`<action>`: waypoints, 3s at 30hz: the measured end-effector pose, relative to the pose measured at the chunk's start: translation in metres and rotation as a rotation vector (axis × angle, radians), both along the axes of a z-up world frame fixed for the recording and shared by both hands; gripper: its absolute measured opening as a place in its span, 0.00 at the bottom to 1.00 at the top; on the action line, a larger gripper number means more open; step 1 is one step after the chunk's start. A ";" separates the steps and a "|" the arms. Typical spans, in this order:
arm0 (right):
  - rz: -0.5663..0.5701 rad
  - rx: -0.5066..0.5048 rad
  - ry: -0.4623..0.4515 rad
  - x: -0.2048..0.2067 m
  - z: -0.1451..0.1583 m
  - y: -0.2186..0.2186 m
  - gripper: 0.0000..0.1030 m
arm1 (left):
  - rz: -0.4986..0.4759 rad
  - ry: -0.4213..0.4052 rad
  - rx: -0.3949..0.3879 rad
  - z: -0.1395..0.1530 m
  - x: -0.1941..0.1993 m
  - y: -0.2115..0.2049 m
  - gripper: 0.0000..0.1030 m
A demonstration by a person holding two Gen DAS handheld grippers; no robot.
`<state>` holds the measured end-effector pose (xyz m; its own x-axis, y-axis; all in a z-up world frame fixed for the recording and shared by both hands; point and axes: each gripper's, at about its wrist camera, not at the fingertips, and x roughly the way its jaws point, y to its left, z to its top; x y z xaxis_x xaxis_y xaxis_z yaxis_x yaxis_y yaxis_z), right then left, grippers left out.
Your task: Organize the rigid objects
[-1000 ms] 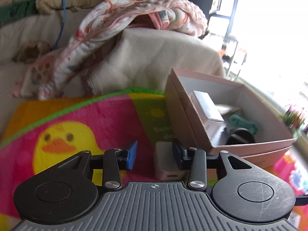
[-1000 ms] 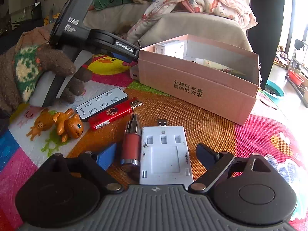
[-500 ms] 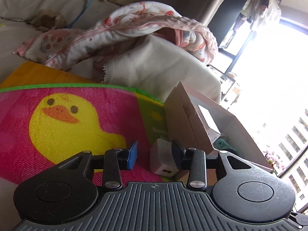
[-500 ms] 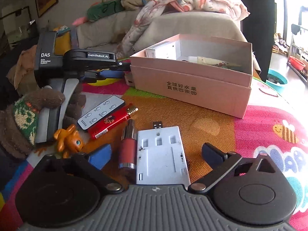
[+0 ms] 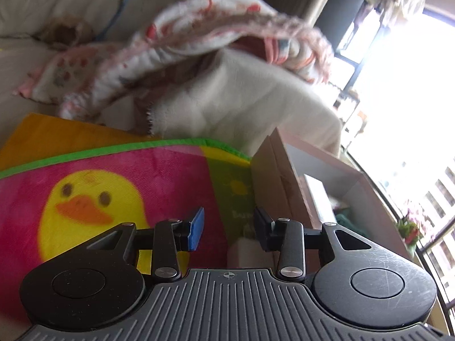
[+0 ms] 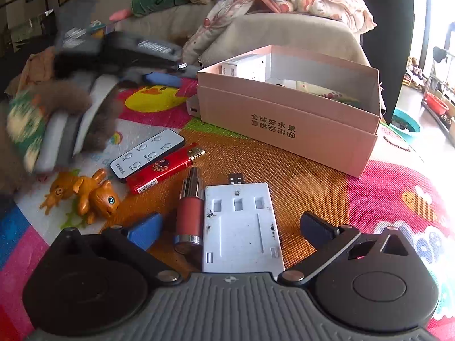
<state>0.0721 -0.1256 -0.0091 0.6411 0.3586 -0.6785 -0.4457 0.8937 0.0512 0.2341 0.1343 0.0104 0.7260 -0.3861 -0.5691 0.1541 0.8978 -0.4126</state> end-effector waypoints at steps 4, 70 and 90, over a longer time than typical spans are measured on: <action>0.002 -0.003 -0.002 0.000 0.000 0.001 1.00 | -0.046 0.041 0.164 -0.004 0.041 -0.018 0.29; -0.139 0.009 -0.016 -0.034 0.007 -0.026 0.94 | -0.065 -0.022 0.264 -0.005 -0.233 -0.076 0.36; 0.080 -0.024 0.083 0.060 0.029 0.133 0.87 | -0.028 -0.009 0.198 -0.001 -0.275 -0.024 0.31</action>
